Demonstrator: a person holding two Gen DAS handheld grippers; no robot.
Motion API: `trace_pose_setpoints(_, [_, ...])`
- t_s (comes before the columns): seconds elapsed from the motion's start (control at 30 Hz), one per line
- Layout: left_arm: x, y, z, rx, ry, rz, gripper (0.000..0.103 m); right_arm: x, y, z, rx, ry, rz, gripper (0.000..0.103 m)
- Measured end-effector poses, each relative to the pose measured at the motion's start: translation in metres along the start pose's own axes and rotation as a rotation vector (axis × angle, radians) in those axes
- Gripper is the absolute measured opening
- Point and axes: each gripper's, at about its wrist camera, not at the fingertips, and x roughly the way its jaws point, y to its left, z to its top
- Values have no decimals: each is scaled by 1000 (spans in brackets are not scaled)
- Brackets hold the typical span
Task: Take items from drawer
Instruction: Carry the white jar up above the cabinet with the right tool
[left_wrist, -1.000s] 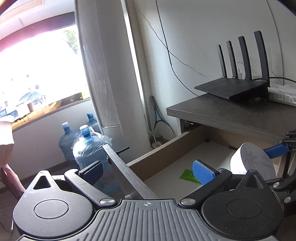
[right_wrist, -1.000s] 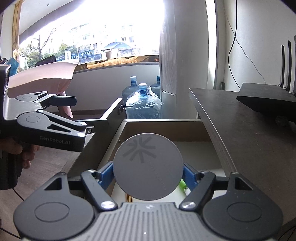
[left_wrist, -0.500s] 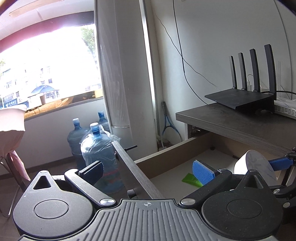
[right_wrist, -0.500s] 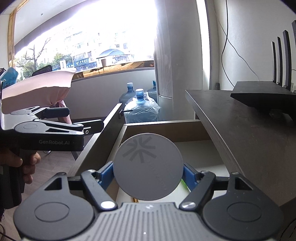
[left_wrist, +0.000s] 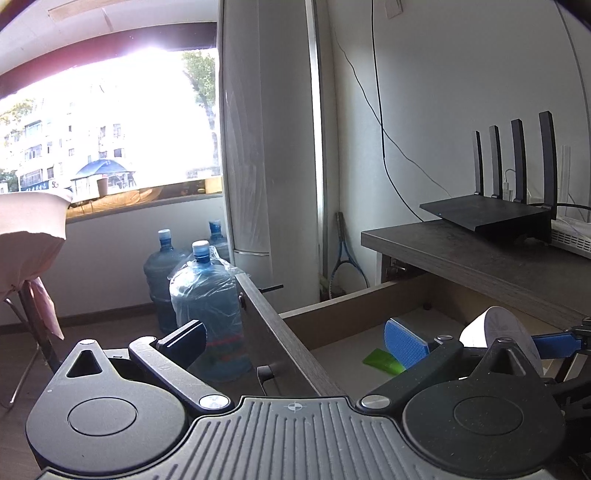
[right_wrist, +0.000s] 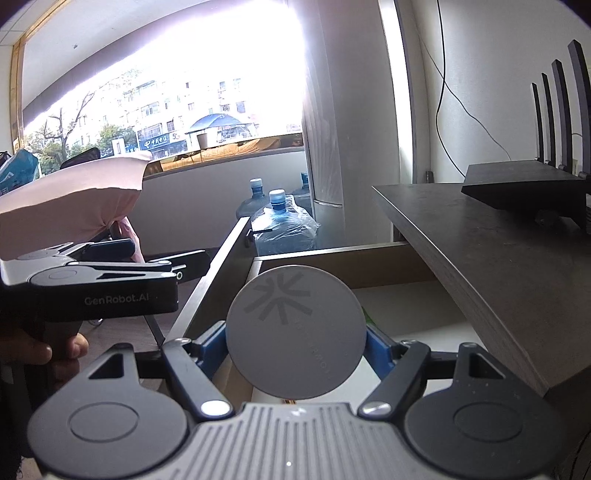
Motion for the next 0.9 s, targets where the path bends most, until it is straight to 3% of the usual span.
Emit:
trace_pose_setpoints(0.43, [-15,5,-10,-13,-11,-11,103,-8,2,-11,70,-20,-80,78])
trace_pose_setpoints(0.7, [-16,11,-14,-6,-13,27,103,-11,11,-17,117,-43,-178,78])
trace_pose_setpoints(0.9, [-14,20,-20,-13,8,62,103,-11,13,-19,132,-71,-185,78])
